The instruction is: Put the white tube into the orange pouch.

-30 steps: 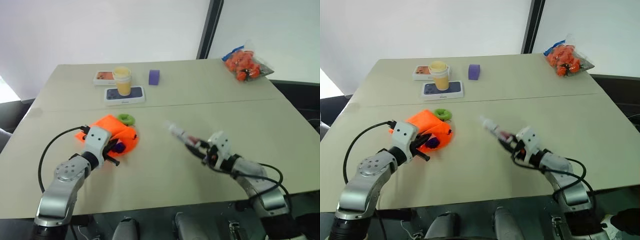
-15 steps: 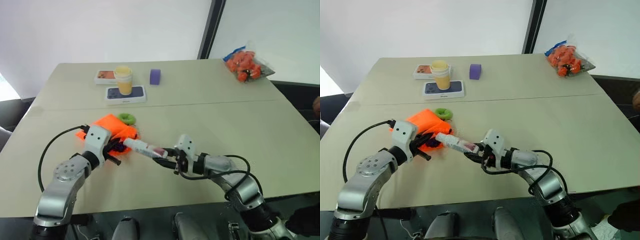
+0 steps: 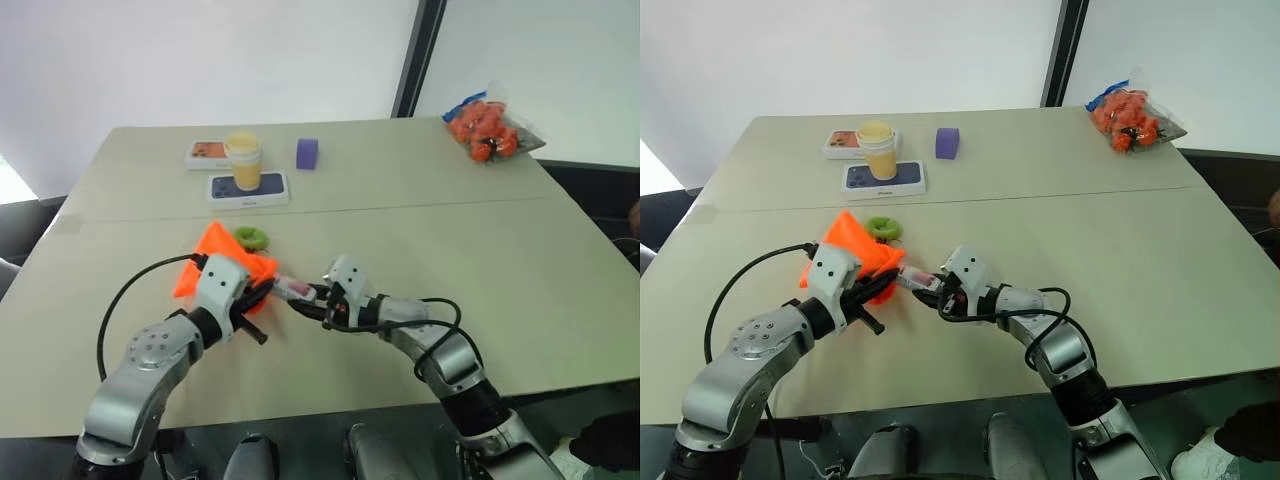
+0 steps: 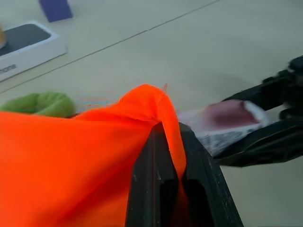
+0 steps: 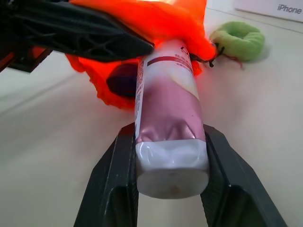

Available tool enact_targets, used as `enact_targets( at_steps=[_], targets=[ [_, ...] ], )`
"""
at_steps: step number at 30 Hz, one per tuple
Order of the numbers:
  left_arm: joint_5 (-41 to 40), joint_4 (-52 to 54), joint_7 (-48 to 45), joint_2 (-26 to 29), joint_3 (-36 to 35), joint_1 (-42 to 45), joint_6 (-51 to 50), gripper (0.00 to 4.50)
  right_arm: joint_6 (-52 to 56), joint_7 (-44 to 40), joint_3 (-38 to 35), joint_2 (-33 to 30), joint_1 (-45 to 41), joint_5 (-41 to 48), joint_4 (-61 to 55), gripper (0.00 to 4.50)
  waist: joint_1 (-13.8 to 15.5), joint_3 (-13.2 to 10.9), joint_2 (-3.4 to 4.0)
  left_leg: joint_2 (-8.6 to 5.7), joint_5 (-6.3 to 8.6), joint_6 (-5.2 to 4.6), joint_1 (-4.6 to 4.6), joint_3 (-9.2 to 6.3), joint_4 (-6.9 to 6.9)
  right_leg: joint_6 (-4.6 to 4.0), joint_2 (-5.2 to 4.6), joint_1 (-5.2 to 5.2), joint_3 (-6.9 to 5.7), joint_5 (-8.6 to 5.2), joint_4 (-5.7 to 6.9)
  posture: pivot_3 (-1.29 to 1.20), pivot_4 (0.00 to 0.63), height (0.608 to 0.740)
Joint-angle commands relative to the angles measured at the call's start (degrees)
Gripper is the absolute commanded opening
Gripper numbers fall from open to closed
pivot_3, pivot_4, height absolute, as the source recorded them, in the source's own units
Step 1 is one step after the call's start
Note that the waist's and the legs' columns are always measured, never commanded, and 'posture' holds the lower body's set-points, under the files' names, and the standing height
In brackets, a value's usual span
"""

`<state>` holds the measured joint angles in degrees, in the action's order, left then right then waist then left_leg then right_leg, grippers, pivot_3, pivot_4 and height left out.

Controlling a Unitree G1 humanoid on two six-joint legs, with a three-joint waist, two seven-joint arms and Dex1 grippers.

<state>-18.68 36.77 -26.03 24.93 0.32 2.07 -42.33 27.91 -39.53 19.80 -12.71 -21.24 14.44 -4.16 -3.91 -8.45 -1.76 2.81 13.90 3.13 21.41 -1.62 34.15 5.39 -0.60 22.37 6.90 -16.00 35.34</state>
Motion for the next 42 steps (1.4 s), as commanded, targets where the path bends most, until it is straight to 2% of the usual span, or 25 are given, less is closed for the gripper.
enact_targets(
  at_steps=[1,15,23,24,25,26,29,37,42],
  targets=[
    [-1.5,2.7,-0.1,0.1,0.9,0.7,-1.0,0.0,-1.3,0.2,0.3,1.9,-2.2,-0.3,-1.1,1.21,0.0,0.0,0.0,0.0,0.0,0.0,-0.01,0.0,0.0,0.0,0.0,0.0,0.0,0.0,0.01,0.0,0.15,0.723],
    [-15.7,7.8,-3.4,2.4,-3.3,-0.2,-9.2,0.0,0.9,7.7,-0.3,10.3,-8.8,-4.5,8.8,1.21,-0.1,0.0,0.01,0.0,0.0,0.0,0.0,-0.02,0.0,0.0,0.01,0.03,-0.01,0.0,0.03,0.0,0.15,0.723],
    [-15.2,5.9,-3.3,5.6,-5.3,-3.6,-6.7,0.0,1.9,5.0,2.2,8.3,-7.9,-5.9,6.0,1.21,-0.1,0.0,0.03,0.01,0.0,0.0,-0.01,-0.02,0.0,-0.01,0.0,0.03,-0.01,-0.01,0.02,0.0,0.15,0.723],
    [-15.1,5.6,-3.5,5.9,-5.4,-4.1,-6.2,0.0,2.0,4.5,2.3,7.6,-7.3,-5.8,4.9,2.12,-0.1,0.0,0.03,0.01,0.0,0.0,-0.01,-0.02,0.0,-0.01,0.0,0.03,-0.01,-0.01,0.02,0.0,0.15,0.723],
    [-14.9,5.5,-3.6,6.3,-5.5,-4.6,-5.8,0.0,2.4,4.0,2.2,6.8,-6.6,-5.7,3.7,2.4,-0.1,0.0,0.03,0.01,0.0,0.0,-0.01,-0.02,0.0,-0.02,0.0,0.04,-0.01,-0.01,0.01,0.0,0.15,0.723],
    [-15.0,5.3,-3.8,6.6,-5.6,-5.1,-5.4,0.0,2.9,3.7,2.0,6.1,-6.1,-5.5,2.4,3.02,-0.1,0.0,0.03,0.0,0.0,0.0,-0.01,-0.02,0.0,-0.02,-0.01,0.04,-0.01,-0.01,0.0,0.0,0.15,0.723],
    [-15.0,4.7,-4.5,7.7,-6.6,-6.3,-4.5,0.0,5.0,2.3,0.6,3.1,-4.1,-4.1,-2.3,4.36,-0.1,0.0,0.03,0.0,0.0,0.0,0.02,0.01,-0.01,-0.02,-0.02,0.06,0.0,-0.02,-0.02,0.0,0.15,0.723],
    [-15.9,2.4,-9.1,12.9,-10.7,-9.9,-2.9,0.0,8.8,-7.6,-2.7,-10.3,2.0,3.1,-16.7,4.44,-0.1,-0.1,0.06,0.01,0.01,0.01,0.0,0.02,-0.05,0.01,-0.05,0.28,0.0,-0.06,-0.17,0.0,0.15,0.723],
    [-15.7,1.2,-14.6,18.0,-12.8,-14.7,-1.6,0.0,9.9,-7.3,-6.8,-12.4,1.3,5.1,-15.7,4.44,-0.2,-0.1,0.04,0.03,0.02,0.01,-0.02,0.06,-0.1,0.06,-0.05,0.35,0.07,-0.1,-0.19,0.0,0.15,0.723]
  ],
)
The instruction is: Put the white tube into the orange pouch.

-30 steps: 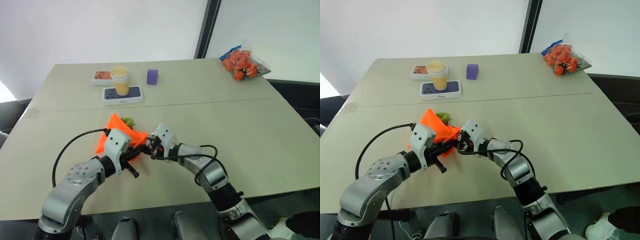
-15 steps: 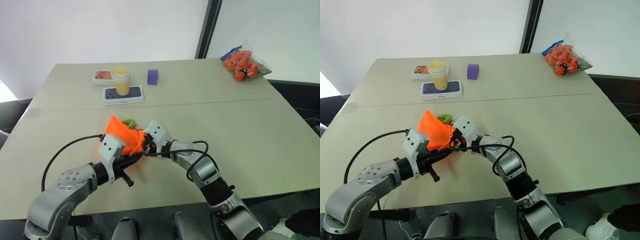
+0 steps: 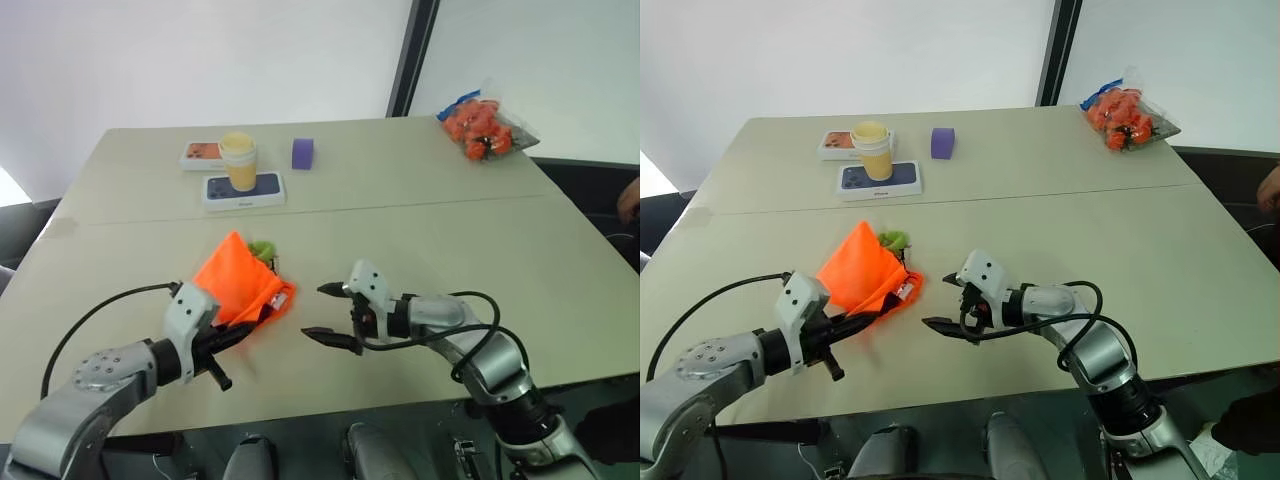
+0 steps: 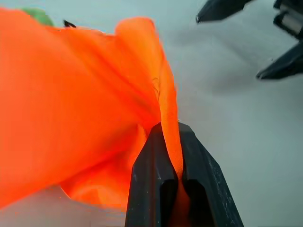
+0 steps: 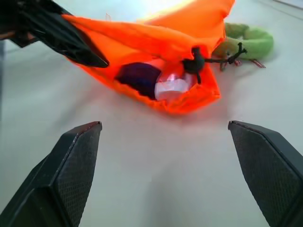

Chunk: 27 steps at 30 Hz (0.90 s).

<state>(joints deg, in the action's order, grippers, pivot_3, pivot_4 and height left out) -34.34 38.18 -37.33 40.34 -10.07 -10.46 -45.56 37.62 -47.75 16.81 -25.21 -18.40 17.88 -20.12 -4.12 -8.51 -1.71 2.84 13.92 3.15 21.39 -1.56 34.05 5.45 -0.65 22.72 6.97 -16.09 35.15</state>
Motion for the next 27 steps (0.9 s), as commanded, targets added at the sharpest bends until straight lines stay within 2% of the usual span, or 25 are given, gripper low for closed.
enact_targets(
  at_steps=[1,8,13,16,18,21,27],
  targets=[
    [0.5,-0.8,-4.3,3.6,-2.8,-3.2,2.2,0.0,0.3,2.1,-4.9,0.8,-2.6,1.8,1.9,4.44,0.0,0.0,0.0,0.0,0.0,0.0,0.0,0.0,0.0,-0.01,0.0,0.01,0.0,0.0,0.0,0.0,0.15,0.723],
    [4.3,-5.1,-8.4,8.1,-3.3,-8.1,7.2,0.0,0.0,10.3,-5.2,8.0,-10.3,-1.4,13.5,4.44,-0.1,-0.1,0.06,0.01,0.01,0.01,0.07,0.11,-0.1,-0.23,-0.13,0.16,0.04,0.12,-0.11,0.0,0.15,0.723],
    [3.9,-6.4,-9.2,7.0,-3.2,-7.8,8.7,0.0,-0.9,15.6,-3.4,15.3,-14.8,-4.4,21.6,4.44,-0.1,-0.1,0.08,0.05,0.0,0.0,0.14,0.21,-0.26,-0.27,-0.12,0.35,0.06,0.15,-0.08,0.0,0.15,0.723],
    [2.6,-6.2,-8.7,5.7,-4.1,-7.2,8.1,0.87,-2.0,17.8,-3.3,19.3,-17.0,-5.4,26.7,4.5,0.0,-0.1,0.13,0.08,0.0,0.0,0.16,0.3,-0.33,-0.27,-0.14,0.4,0.06,0.15,-0.06,0.0,0.15,0.723],
    [1.8,-6.2,-7.5,4.3,-5.2,-5.9,8.2,1.74,-2.5,19.6,-3.2,22.4,-18.8,-6.1,31.3,4.5,0.0,-0.1,0.14,0.07,0.0,0.0,0.16,0.32,-0.31,-0.26,-0.14,0.39,0.06,0.15,-0.04,0.0,0.15,0.723],
    [-1.6,-5.7,-6.8,3.0,-7.4,-4.3,6.3,1.74,-3.0,20.9,-4.1,25.4,-20.5,-6.1,35.6,4.5,-0.1,-0.1,0.15,0.08,-0.01,-0.01,0.13,0.3,-0.21,-0.29,-0.1,0.39,0.05,0.17,0.09,0.0,0.15,0.723],
    [-5.1,-4.3,-5.8,2.2,-8.8,-3.2,4.7,1.74,-6.6,21.4,-2.0,27.5,-22.5,-9.5,43.0,4.5,-0.2,-0.1,0.18,0.08,-0.01,-0.01,0.12,0.31,-0.17,-0.29,-0.08,0.35,0.05,0.18,0.09,0.0,0.15,0.723]
  ],
)
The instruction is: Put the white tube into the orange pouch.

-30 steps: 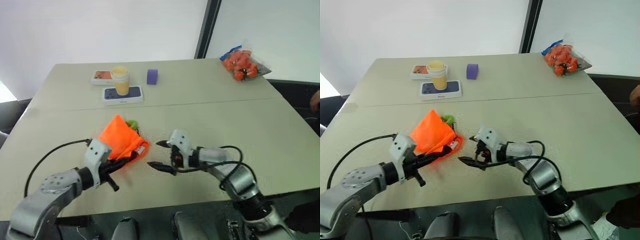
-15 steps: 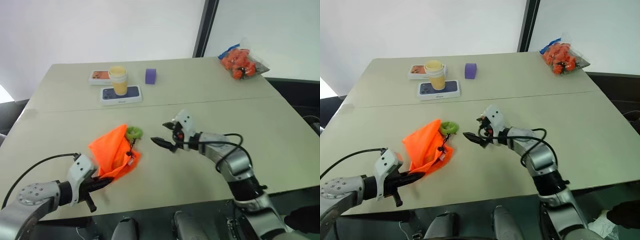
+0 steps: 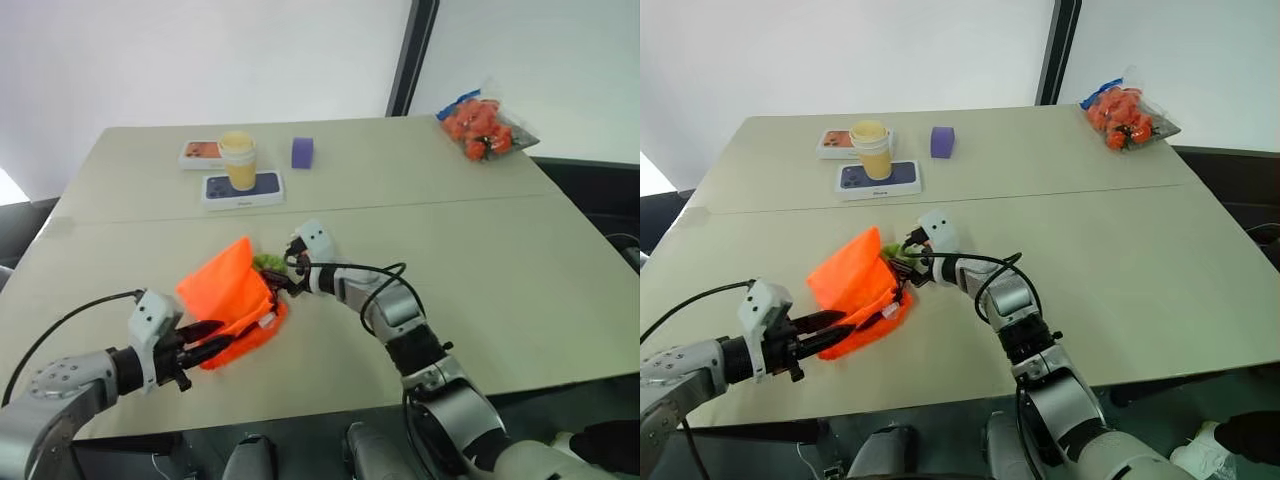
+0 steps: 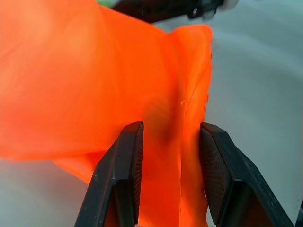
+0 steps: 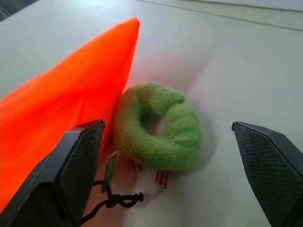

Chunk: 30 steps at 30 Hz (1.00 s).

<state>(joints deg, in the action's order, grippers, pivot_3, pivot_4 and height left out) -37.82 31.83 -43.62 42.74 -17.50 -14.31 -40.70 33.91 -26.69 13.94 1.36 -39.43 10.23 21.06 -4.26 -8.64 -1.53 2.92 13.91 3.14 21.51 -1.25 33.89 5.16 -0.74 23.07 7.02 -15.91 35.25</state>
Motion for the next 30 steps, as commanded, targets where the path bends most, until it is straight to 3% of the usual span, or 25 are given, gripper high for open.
enact_targets(
  at_steps=[1,3,9,19,26,30],
  targets=[
    [-1.7,2.1,0.6,-0.3,-1.3,0.6,-0.1,1.82,-4.1,0.1,1.6,0.8,-1.5,-2.8,2.5,3.93,-0.1,0.0,-0.01,0.0,0.0,0.0,0.0,0.01,0.0,0.0,0.0,0.0,0.0,0.0,0.0,0.0,0.15,0.723],
    [-1.6,2.1,1.1,-0.5,-1.1,0.7,-0.1,1.82,-5.6,-0.3,2.2,0.6,-1.2,-3.8,3.1,3.22,-0.2,0.0,0.0,0.0,0.0,0.0,0.0,0.01,-0.01,0.01,0.03,0.01,0.0,0.01,0.01,0.0,0.15,0.723],
    [1.4,1.5,4.0,-3.2,2.0,2.5,2.7,1.82,-8.0,1.3,1.3,-1.0,0.5,-5.9,1.8,0.14,-0.4,0.0,-0.01,0.01,0.0,0.0,-0.05,-0.03,0.02,0.01,0.08,-0.01,0.0,0.01,0.12,0.0,0.15,0.723],
    [6.5,0.2,7.9,-9.0,10.6,10.1,6.3,1.82,-7.0,6.3,-10.1,-6.9,7.8,-2.7,-14.2,0.05,0.2,0.1,-0.19,-0.02,-0.01,0.0,-0.04,-0.03,0.13,0.03,0.06,-0.37,0.0,0.01,0.08,0.0,0.15,0.723],
    [6.8,-5.4,6.6,-10.5,12.1,16.7,7.5,1.82,0.8,5.7,-20.9,-11.0,11.4,7.8,-30.0,0.05,0.1,0.1,-0.08,-0.01,-0.01,-0.01,-0.06,-0.1,0.09,0.07,0.15,-0.35,-0.01,0.01,0.13,0.0,0.15,0.723],
    [-0.4,-11.4,5.6,-11.9,6.2,21.0,4.3,3.13,3.1,5.2,-22.3,-11.6,12.9,11.8,-34.8,0.0,0.0,0.1,-0.09,-0.01,-0.01,-0.01,-0.09,-0.12,0.07,0.07,0.16,-0.37,-0.03,0.0,0.13,0.0,0.15,0.723]
  ],
)
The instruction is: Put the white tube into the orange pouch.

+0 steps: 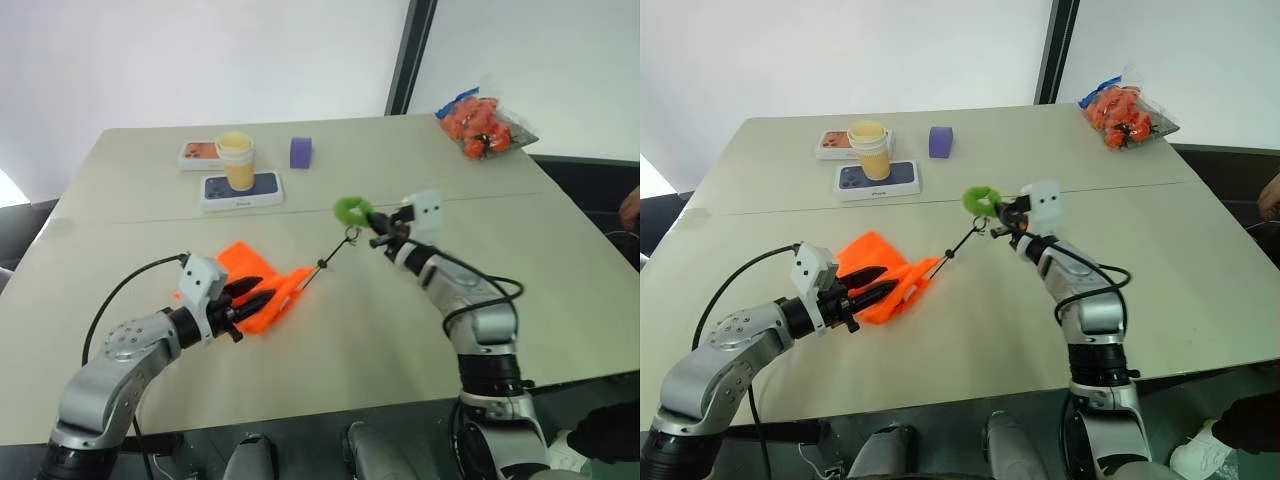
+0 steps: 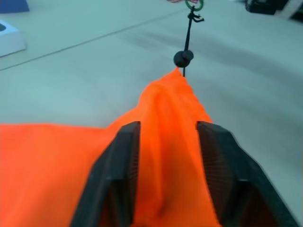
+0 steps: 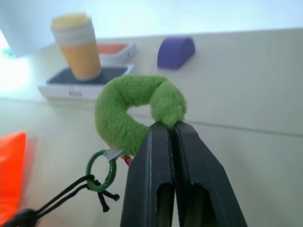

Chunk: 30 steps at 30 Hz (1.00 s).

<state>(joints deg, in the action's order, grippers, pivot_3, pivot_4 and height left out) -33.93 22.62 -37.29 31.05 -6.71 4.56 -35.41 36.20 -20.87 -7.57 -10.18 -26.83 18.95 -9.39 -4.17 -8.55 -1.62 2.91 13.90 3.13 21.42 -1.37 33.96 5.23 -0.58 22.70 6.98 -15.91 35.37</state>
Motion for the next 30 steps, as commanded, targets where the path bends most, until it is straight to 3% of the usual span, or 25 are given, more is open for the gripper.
enact_targets(
  at_steps=[1,3,8,16,22,30],
  targets=[
    [-5.0,-3.0,-0.9,-0.2,-5.3,2.6,-1.1,3.64,1.0,-0.6,-0.7,-0.1,0.5,3.5,-4.8,0.0,0.0,0.0,0.0,0.0,0.0,0.0,0.0,-0.01,0.0,0.0,0.0,0.0,-0.01,0.0,0.0,0.0,0.15,0.723],
    [-5.3,-4.8,-1.5,0.4,-5.8,3.5,-1.5,4.45,1.1,-0.5,-0.4,-0.2,0.7,4.2,-5.3,0.0,0.0,0.0,0.0,0.0,0.0,0.0,0.01,-0.01,0.01,0.0,0.0,0.0,-0.01,0.0,-0.01,0.0,0.15,0.723],
    [-5.9,-9.8,-8.6,5.1,-3.9,7.6,-3.4,4.45,-0.1,-0.4,1.9,1.1,2.0,5.0,-7.3,0.0,0.1,0.0,0.01,-0.01,0.0,0.0,0.03,-0.02,0.0,0.01,-0.01,0.01,-0.04,-0.01,-0.02,0.0,0.15,0.723],
    [-7.4,-7.1,-8.4,0.5,1.1,11.7,-5.8,4.45,-1.0,-1.7,4.3,0.6,1.8,5.2,-8.2,0.0,0.2,0.0,-0.01,-0.01,0.0,0.0,0.07,-0.02,0.0,0.01,-0.05,-0.05,-0.04,-0.01,-0.12,0.0,0.15,0.723],
    [-0.1,-18.4,-13.2,-1.8,8.4,19.6,0.1,4.45,-1.3,-2.5,5.5,1.1,0.4,6.0,-8.0,0.0,0.1,0.0,0.0,-0.02,-0.01,0.0,0.01,-0.06,0.02,0.02,0.01,-0.04,-0.07,0.0,-0.01,0.0,0.15,0.723],
    [3.4,-32.4,-22.6,-4.4,13.0,28.3,3.0,4.45,-1.2,-3.3,6.4,1.3,-1.1,7.6,-9.0,0.0,0.2,0.0,0.0,-0.03,-0.01,-0.01,0.07,-0.1,-0.01,0.1,0.01,-0.03,-0.1,-0.04,-0.03,0.0,0.15,0.723]
  ],
)
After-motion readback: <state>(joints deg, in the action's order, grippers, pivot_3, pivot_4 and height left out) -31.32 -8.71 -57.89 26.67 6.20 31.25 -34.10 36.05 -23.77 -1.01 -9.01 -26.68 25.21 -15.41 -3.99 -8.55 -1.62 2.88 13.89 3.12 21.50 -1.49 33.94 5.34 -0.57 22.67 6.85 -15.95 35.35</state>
